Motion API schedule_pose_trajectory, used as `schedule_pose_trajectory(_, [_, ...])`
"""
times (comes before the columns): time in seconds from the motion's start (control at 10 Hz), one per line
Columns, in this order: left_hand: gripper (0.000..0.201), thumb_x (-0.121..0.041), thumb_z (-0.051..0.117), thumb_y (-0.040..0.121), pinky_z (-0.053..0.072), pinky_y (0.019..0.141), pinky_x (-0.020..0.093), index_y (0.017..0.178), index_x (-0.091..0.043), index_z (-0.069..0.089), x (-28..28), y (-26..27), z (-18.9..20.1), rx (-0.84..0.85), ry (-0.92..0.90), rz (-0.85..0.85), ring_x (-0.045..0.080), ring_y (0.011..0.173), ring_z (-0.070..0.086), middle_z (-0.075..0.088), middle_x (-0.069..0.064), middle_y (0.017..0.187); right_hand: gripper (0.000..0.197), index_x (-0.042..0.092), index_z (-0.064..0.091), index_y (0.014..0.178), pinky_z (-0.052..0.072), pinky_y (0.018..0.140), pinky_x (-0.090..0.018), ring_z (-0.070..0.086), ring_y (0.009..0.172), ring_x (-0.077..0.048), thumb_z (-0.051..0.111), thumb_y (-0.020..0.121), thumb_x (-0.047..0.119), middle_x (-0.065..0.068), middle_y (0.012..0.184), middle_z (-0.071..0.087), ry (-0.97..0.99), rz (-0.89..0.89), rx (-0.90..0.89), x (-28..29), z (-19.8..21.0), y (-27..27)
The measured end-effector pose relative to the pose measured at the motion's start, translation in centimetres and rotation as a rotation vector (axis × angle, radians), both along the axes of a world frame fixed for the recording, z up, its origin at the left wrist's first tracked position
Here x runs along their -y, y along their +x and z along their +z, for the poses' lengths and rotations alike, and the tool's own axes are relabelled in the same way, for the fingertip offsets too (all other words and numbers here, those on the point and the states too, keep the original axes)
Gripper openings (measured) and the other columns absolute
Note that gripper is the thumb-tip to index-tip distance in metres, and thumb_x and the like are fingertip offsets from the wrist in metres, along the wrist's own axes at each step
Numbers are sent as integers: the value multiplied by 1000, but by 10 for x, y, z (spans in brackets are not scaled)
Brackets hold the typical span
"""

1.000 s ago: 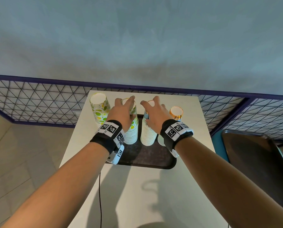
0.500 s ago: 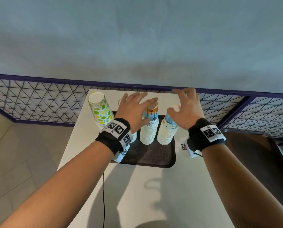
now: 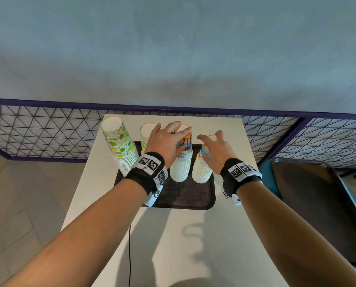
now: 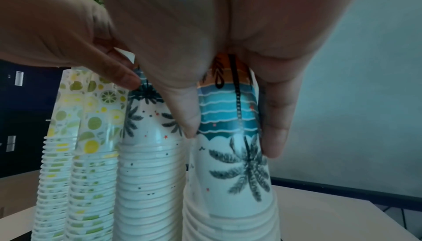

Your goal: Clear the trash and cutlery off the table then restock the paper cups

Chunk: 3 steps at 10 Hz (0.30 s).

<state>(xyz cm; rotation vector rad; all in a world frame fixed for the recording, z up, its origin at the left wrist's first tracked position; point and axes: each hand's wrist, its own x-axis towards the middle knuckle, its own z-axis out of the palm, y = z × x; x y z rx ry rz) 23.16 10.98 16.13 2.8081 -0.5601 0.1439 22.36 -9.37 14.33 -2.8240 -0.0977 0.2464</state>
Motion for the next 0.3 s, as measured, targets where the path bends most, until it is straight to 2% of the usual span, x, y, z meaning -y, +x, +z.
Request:
schedule_pose_trajectory(0.2, [62, -34, 61, 100, 11, 127, 50, 156, -40, 36, 2, -2, 3, -15, 20, 1, 25, 142, 46, 35, 1, 164, 74, 44, 23, 153, 55, 99, -46, 52, 125, -45, 64, 96, 22, -12, 147, 24, -19, 10, -13, -8, 7, -3])
schedule_pose_trajectory(0.3, [69, -40, 66, 97, 14, 127, 53, 157, -39, 33, 1, -3, 6, -11, 28, -3, 30, 146, 41, 32, 4, 166, 85, 52, 13, 153, 53, 100, -52, 45, 130, -45, 69, 92, 34, -11, 154, 20, 17, -3, 19, -3, 12, -5])
